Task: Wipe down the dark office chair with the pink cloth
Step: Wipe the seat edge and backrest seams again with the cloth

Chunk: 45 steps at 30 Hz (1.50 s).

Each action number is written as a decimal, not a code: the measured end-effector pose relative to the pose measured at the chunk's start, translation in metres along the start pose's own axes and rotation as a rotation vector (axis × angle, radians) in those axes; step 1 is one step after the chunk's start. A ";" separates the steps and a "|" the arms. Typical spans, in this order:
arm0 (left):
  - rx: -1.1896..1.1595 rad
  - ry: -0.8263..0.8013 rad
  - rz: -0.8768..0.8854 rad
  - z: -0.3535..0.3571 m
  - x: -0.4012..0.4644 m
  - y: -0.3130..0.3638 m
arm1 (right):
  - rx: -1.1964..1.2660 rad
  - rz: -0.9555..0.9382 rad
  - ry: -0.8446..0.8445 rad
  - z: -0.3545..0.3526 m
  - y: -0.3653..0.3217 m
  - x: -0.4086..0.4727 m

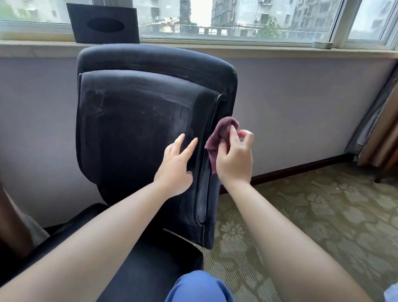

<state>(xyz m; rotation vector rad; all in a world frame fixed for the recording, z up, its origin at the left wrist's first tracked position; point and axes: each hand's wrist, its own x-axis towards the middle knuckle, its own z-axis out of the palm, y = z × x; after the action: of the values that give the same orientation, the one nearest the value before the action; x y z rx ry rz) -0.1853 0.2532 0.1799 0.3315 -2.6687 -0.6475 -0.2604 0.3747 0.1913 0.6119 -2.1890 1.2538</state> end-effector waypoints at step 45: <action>-0.041 0.232 0.325 0.042 0.007 -0.082 | 0.133 0.164 0.154 0.097 0.028 -0.072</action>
<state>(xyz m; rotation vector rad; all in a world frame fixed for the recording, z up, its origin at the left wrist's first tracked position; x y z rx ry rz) -0.1972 0.1963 0.1078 -0.0386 -2.4088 -0.5250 -0.2454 0.3109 0.0864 0.3780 -2.0741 1.4888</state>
